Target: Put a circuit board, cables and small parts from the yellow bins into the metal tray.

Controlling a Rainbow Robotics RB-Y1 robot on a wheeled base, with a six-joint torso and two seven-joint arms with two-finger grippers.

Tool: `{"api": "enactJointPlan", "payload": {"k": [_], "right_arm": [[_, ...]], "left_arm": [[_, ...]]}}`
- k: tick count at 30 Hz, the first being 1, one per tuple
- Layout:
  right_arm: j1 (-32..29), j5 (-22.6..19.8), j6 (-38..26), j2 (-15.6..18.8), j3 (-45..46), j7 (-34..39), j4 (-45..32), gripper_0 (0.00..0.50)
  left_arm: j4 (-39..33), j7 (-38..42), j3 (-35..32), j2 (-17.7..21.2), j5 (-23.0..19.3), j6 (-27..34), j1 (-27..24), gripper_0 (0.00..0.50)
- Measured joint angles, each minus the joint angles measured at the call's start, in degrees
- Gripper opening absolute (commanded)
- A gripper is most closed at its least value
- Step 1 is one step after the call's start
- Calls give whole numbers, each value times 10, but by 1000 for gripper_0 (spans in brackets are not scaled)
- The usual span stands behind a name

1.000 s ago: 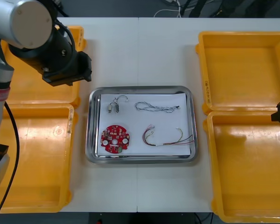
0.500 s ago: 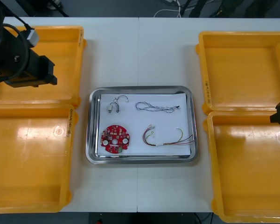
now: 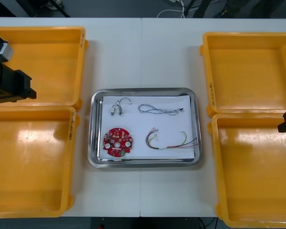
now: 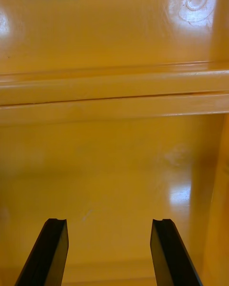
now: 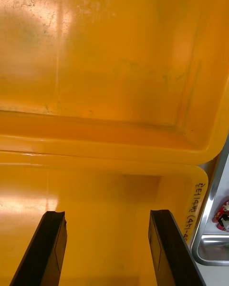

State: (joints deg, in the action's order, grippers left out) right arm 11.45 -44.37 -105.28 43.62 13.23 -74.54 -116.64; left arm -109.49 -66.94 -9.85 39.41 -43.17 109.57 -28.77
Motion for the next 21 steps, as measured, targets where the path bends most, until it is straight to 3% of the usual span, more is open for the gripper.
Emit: {"api": "enactJointPlan", "payload": {"k": [11,21], "right_arm": [[0,-1,0,-2,0,0,0,500],[0,-1,0,-14,0,0,1,500]], "left_arm": [[-61,-33,-40,0,-3,0,56,500],[-74,-71,-63,0,-3,0,82,500]]}}
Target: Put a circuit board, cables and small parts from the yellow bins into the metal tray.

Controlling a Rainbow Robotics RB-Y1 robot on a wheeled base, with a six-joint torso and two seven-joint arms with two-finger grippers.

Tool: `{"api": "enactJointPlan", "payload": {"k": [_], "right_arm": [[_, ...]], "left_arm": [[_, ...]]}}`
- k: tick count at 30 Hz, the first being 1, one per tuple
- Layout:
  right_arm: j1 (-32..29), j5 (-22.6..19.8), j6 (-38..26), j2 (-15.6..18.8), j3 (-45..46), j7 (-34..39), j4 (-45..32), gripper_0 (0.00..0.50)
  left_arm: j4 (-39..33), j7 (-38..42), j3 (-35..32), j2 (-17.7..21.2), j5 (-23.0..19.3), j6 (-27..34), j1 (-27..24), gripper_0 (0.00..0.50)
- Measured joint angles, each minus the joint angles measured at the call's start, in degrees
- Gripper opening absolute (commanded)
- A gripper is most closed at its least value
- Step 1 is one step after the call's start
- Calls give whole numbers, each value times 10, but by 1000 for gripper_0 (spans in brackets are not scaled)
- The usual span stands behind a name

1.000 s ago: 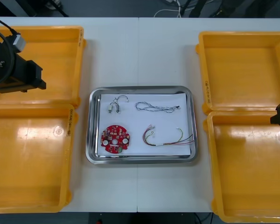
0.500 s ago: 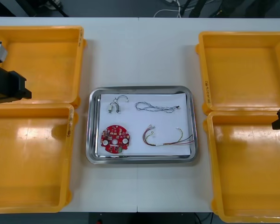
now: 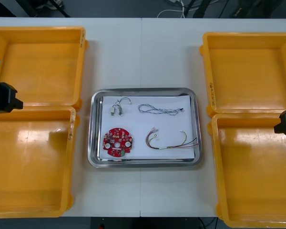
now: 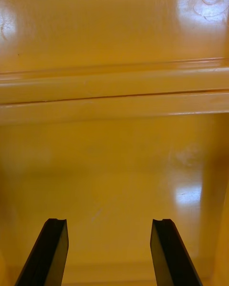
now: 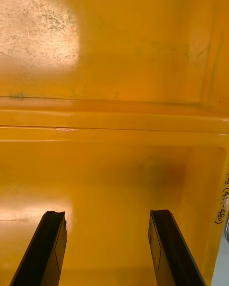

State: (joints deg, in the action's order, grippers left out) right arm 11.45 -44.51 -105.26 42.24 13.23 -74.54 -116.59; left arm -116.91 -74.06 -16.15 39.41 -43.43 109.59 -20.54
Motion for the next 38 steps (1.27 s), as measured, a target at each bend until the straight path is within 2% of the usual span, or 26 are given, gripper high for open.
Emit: {"api": "enactJointPlan", "payload": {"k": [23,31,38], "right_arm": [[0,0,0,0,0,0,0,500],[0,0,0,0,0,0,0,500],[0,0,0,0,0,0,0,500]], "left_arm": [[0,-5,-47,0,31,0,33,500],[0,-99,-57,0,39,0,34,500],[0,-106,-57,0,40,0,34,500]]}}
